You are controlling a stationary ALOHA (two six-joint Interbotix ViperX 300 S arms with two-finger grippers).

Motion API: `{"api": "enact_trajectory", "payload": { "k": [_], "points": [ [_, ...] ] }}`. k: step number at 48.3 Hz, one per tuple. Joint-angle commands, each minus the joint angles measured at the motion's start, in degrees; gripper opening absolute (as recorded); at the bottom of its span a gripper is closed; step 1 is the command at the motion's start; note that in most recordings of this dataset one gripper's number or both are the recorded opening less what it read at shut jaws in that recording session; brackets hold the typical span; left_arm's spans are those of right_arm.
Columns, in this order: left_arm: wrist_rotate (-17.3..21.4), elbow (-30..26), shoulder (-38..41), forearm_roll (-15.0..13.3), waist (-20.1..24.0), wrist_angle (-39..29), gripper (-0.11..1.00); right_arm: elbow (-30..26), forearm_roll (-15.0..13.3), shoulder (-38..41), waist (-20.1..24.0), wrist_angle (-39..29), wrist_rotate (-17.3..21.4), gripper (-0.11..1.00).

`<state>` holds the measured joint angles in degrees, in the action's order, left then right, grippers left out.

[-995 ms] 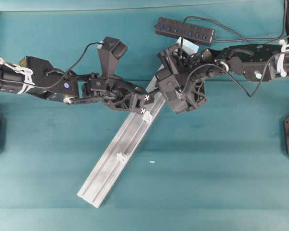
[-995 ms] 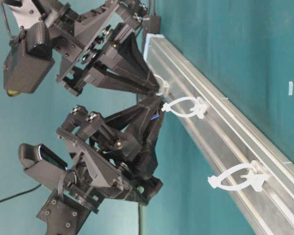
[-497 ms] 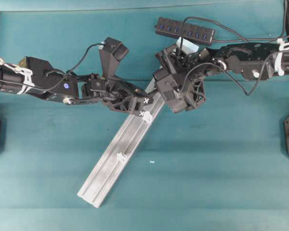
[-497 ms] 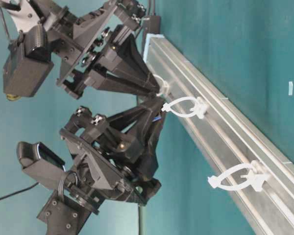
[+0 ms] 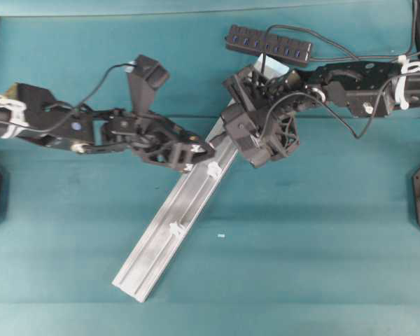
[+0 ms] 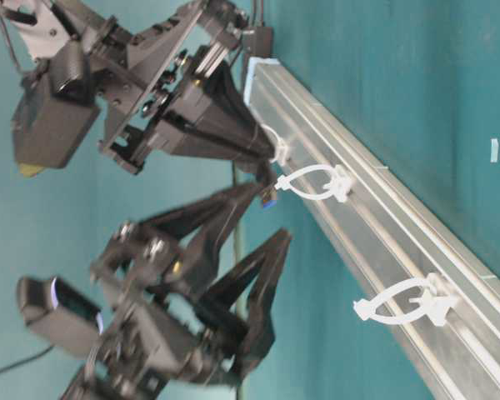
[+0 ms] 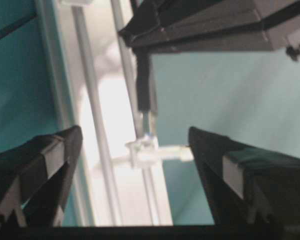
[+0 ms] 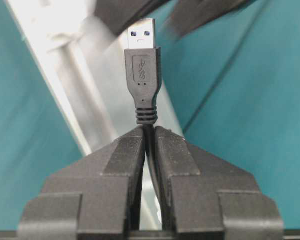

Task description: Pass the USB cable through three rings with both arms.

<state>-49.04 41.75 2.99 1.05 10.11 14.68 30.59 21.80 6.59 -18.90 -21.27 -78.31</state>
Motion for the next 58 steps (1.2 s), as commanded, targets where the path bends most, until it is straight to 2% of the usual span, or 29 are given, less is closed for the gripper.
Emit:
{"api": "enact_trajectory", "payload": {
  "k": [1,8,14,18,28,32,58],
  "points": [
    [0.09,1.23,-9.05,0.18,-0.35,0.26,0.92,-0.44,-1.05,0.18,0.44,-0.88,0.44,0.1],
    [0.09,4.31,-13.36,0.26,-1.23,-0.09,0.92,-0.44,-1.49,0.26,0.62,-1.23,0.44,0.1],
    [0.97,5.71,-17.23,0.26,-2.72,-3.43,0.92,-0.18,-2.02,0.53,0.79,-1.58,0.35,0.1],
    [3.16,6.42,-19.78,0.44,-3.96,-5.71,0.92,0.0,-2.37,0.62,0.79,-2.2,0.44,0.1],
    [11.78,6.94,-22.85,0.44,-7.12,-9.84,0.91,0.35,-2.37,0.7,1.14,-3.6,0.09,0.1],
    [13.36,6.94,-23.03,0.44,-7.38,-10.63,0.91,0.35,-2.37,0.7,1.41,-3.69,0.09,0.1],
    [14.24,7.73,-24.43,0.44,-9.05,-10.99,0.91,0.09,-2.46,2.02,3.43,-3.25,0.26,0.1]
  ]
}}
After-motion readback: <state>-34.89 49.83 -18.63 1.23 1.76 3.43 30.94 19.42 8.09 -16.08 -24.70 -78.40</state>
